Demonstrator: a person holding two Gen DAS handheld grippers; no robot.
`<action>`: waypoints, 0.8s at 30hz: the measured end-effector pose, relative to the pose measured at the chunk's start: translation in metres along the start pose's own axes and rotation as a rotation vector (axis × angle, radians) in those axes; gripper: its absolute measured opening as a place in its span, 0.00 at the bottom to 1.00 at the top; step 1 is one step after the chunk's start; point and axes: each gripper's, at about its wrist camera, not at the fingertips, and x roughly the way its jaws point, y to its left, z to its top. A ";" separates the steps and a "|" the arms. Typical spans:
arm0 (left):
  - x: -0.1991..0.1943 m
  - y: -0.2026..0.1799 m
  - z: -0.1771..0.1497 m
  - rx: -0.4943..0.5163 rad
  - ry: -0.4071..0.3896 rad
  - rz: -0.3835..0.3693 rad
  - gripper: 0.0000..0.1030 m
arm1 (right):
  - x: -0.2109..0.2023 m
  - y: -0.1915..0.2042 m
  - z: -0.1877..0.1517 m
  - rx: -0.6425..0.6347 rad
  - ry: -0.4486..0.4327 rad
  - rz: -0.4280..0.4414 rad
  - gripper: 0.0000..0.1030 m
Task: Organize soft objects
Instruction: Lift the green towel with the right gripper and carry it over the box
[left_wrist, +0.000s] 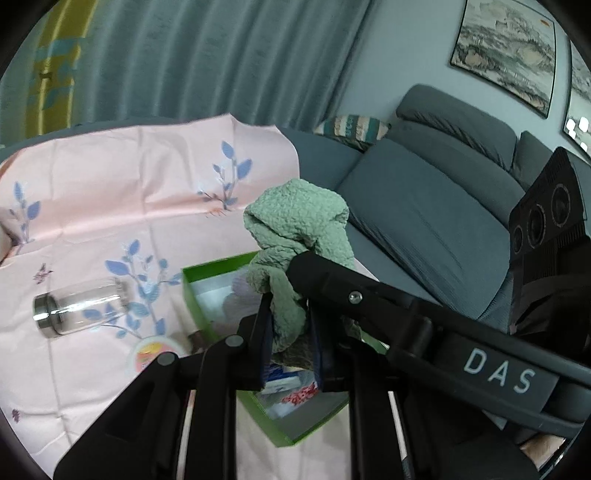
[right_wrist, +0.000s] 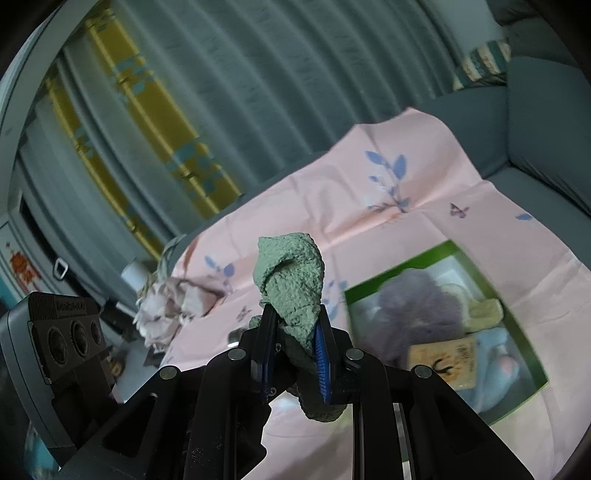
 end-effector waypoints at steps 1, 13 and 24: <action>0.008 -0.002 0.001 0.000 0.014 -0.002 0.13 | 0.001 -0.006 0.000 0.010 0.001 -0.007 0.21; 0.086 -0.012 -0.007 0.011 0.145 -0.019 0.13 | 0.027 -0.083 0.000 0.176 0.026 -0.050 0.21; 0.119 -0.010 -0.016 0.007 0.218 -0.001 0.13 | 0.041 -0.108 -0.005 0.232 0.061 -0.091 0.21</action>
